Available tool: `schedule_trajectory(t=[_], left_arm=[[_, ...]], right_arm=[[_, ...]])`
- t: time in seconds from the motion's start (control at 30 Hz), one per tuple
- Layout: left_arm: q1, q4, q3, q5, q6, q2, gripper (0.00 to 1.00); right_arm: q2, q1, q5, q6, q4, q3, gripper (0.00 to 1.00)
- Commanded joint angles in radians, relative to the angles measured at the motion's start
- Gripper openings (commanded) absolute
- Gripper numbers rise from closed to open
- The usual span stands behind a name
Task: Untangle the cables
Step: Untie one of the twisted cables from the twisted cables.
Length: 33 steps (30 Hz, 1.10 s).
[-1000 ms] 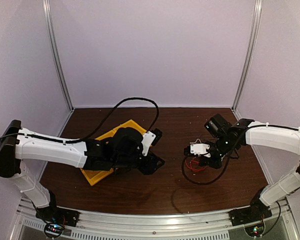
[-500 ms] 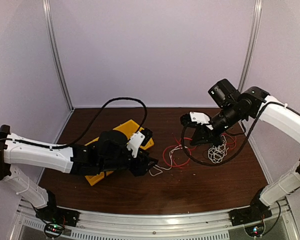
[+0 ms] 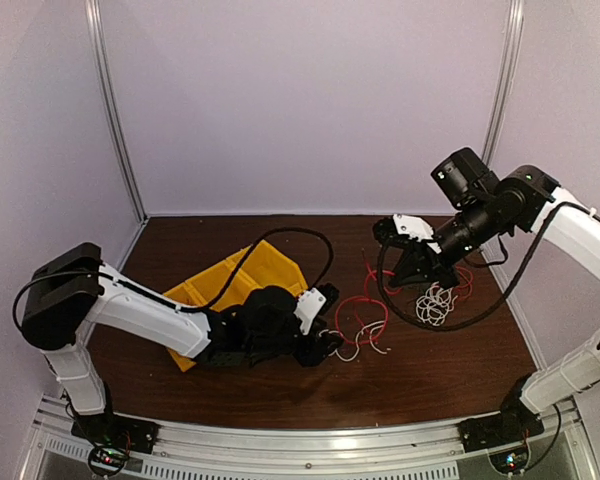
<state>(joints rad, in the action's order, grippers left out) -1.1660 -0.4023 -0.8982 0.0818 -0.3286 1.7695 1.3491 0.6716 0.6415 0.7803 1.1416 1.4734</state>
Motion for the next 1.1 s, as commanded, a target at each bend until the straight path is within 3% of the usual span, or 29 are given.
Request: schedule_trajectory(t=[0.0,0.13,0.4,0.57,0.77,1.07], left_arm=[[0.002,-0.153,-0.129,-0.034,0.030,0.147,0.59],[0.002,-0.184,-0.216,-0.067,0.019,0.267,0.59],[0.023,-0.237,-0.348,-0.115,0.014,0.413,0.58],[0.066,-0.317,-0.352,-0.213,-0.047,0.464,0.54],[0.099,-0.391,-0.358,-0.293,-0.107,0.531,0.42],[0.087,-0.678,-0.101,-0.200,-0.145,0.341,0.51]], right_arm=[[-0.059,-0.027,-0.016,-0.020,0.016,0.062,0.00],[-0.078,-0.102,-0.031,-0.021,0.012,0.125,0.00],[-0.188,-0.292,-0.069,-0.075,-0.202,0.148,0.00],[-0.180,-0.323,-0.003,-0.127,-0.224,0.232,0.00],[-0.195,-0.326,0.066,-0.197,-0.343,0.171,0.00],[-0.162,-0.327,0.073,-0.219,-0.354,0.152,0.00]])
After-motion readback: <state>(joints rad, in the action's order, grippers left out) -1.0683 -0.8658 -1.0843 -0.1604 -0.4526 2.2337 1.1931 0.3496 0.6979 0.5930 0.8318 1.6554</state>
